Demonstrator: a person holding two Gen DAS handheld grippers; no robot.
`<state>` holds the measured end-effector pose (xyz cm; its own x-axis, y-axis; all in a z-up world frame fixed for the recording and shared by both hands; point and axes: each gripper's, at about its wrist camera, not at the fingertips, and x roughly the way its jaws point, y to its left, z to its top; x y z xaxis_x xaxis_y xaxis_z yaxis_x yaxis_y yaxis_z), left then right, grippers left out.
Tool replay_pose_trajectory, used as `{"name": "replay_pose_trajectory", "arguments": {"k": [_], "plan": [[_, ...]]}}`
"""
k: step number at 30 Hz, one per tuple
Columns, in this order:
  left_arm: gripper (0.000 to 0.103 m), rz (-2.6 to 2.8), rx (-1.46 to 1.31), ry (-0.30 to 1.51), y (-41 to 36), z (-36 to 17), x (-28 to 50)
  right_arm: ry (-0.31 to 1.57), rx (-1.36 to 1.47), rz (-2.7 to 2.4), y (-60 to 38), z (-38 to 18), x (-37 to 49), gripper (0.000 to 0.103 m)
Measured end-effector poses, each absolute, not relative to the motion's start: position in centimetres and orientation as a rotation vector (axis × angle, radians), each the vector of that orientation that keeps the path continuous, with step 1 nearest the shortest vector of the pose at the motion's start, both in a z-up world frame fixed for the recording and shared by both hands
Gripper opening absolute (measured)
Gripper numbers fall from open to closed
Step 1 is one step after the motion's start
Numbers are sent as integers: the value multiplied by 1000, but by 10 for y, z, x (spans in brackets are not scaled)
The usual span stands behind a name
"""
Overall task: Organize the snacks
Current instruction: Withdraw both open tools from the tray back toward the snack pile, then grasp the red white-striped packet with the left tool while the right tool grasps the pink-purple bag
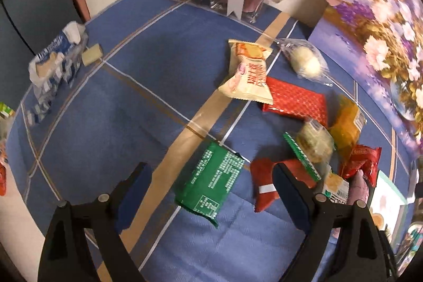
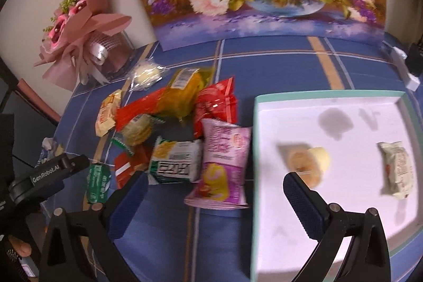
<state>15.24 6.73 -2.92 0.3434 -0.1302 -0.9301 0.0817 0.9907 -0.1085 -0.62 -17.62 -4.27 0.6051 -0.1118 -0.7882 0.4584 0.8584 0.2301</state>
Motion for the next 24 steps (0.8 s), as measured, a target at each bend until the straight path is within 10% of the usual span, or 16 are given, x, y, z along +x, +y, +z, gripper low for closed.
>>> {"name": "replay_pose_trajectory", "arguments": {"k": [24], "plan": [[92,-316,57,1258,-30,-55,151,920,447,-356,-197,-60,10,59]]}}
